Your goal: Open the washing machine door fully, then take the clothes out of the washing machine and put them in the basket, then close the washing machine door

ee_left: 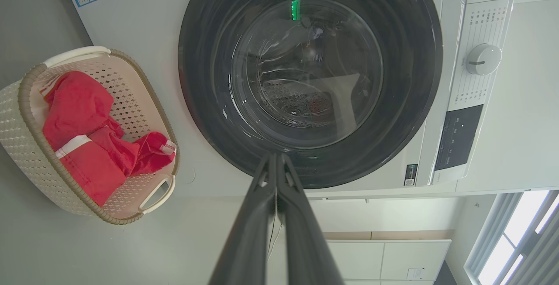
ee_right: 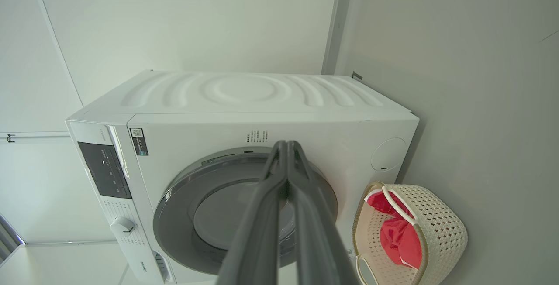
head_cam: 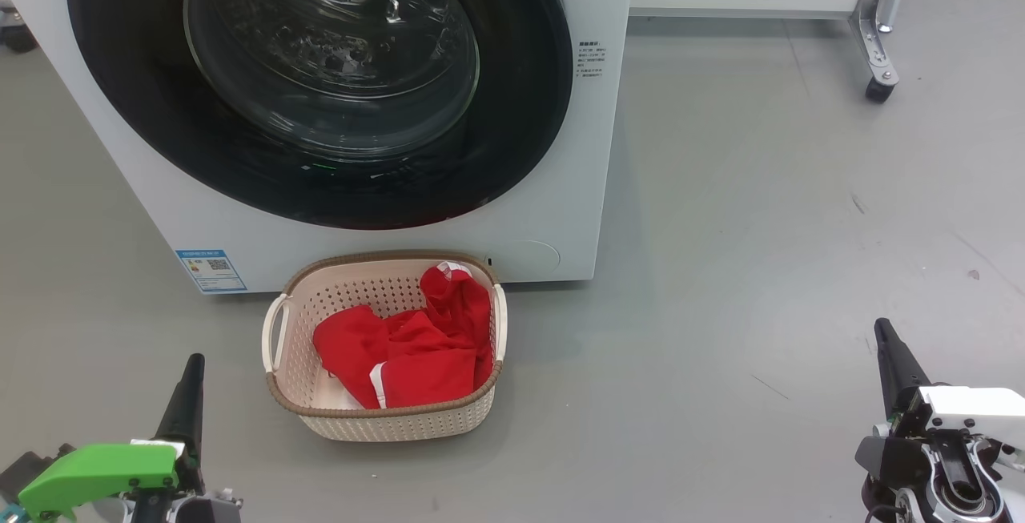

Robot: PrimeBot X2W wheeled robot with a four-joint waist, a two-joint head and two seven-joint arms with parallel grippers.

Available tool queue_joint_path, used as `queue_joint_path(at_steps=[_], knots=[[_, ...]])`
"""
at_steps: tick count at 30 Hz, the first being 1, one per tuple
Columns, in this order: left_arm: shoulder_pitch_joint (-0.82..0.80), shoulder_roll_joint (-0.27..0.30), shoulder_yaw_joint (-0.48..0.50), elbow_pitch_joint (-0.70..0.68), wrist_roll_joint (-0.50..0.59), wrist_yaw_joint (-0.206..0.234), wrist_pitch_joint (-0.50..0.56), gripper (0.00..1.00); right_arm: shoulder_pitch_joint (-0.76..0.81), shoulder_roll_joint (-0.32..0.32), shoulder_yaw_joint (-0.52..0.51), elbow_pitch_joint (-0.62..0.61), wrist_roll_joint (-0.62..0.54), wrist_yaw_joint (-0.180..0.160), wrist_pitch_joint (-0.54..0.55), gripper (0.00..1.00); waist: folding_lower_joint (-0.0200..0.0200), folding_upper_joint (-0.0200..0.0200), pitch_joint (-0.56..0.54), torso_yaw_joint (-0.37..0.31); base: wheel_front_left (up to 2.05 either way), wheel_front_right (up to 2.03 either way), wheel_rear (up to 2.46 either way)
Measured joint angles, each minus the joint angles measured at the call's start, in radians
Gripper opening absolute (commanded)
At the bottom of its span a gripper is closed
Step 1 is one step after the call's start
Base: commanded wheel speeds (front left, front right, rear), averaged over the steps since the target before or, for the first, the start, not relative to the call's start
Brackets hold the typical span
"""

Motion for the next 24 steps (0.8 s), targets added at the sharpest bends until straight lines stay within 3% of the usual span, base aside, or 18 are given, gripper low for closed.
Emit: queue_joint_path(at_steps=[24], knots=[[0.000,0.000,0.000,0.000,0.000,0.000,0.000,0.00,0.000,0.000,0.000,-0.001,0.000,0.000,0.000,0.00,0.0000,0.0000,0.000,0.000,0.00,0.00,0.00]])
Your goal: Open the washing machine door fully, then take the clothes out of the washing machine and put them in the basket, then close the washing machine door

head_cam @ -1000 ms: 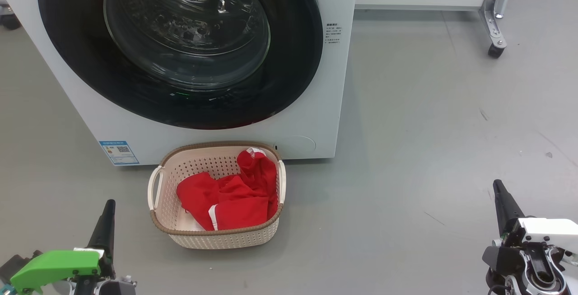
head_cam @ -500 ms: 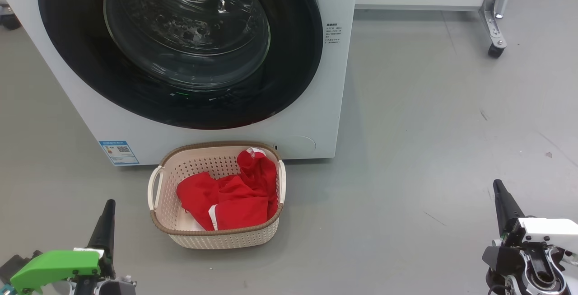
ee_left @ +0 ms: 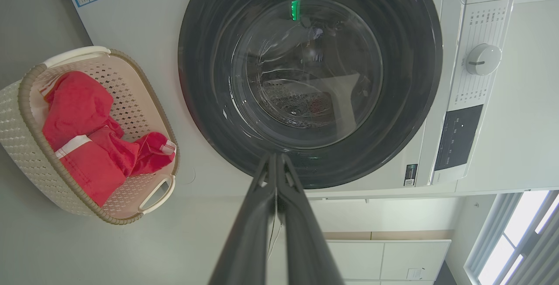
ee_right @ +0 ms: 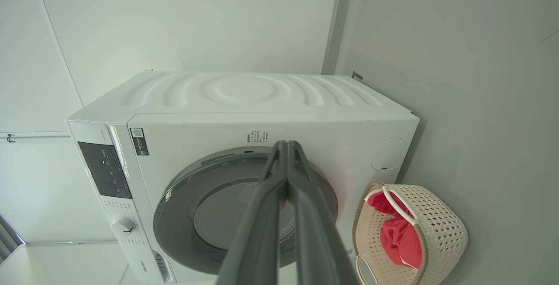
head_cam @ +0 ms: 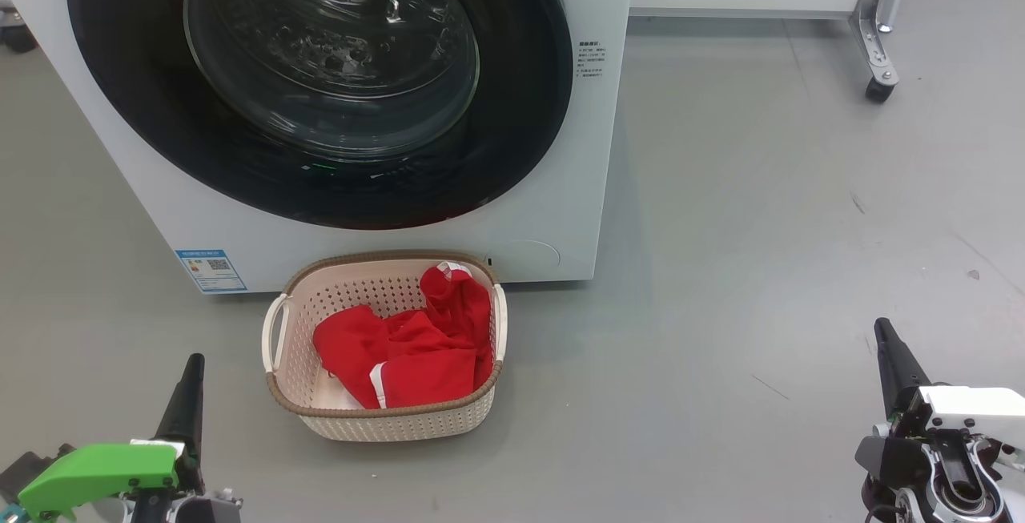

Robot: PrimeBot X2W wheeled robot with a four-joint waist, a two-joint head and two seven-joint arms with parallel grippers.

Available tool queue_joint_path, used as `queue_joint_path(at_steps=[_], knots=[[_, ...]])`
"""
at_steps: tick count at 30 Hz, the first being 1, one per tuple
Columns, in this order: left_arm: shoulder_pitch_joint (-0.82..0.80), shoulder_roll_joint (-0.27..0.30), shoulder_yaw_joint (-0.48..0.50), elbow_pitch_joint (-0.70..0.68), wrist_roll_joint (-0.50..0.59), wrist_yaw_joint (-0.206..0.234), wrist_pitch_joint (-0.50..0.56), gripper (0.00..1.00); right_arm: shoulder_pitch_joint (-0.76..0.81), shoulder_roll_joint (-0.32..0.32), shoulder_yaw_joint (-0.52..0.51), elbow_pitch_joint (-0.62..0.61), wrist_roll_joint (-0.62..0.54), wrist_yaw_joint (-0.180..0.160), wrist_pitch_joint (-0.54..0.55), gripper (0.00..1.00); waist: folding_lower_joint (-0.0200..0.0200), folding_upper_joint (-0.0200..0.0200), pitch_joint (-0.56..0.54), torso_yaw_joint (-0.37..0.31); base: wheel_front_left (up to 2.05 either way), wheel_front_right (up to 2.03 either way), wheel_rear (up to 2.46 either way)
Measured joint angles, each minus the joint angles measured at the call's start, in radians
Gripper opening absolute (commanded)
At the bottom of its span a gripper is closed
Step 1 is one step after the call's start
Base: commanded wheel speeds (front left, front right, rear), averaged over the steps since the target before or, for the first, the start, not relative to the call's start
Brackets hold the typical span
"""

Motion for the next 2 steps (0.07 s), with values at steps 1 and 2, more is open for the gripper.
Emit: queue_joint_path(at_steps=[1,2], knots=[[0.000,0.000,0.000,0.000,0.000,0.000,0.000,0.00,0.000,0.000,0.000,0.000,0.000,0.000,0.000,0.00,0.0000,0.0000,0.000,0.000,0.00,0.00,0.00],[0.000,0.000,0.000,0.000,0.000,0.000,0.000,0.00,0.000,0.000,0.000,0.000,0.000,0.000,0.000,0.00,0.0000,0.0000,0.000,0.000,0.00,0.00,0.00]])
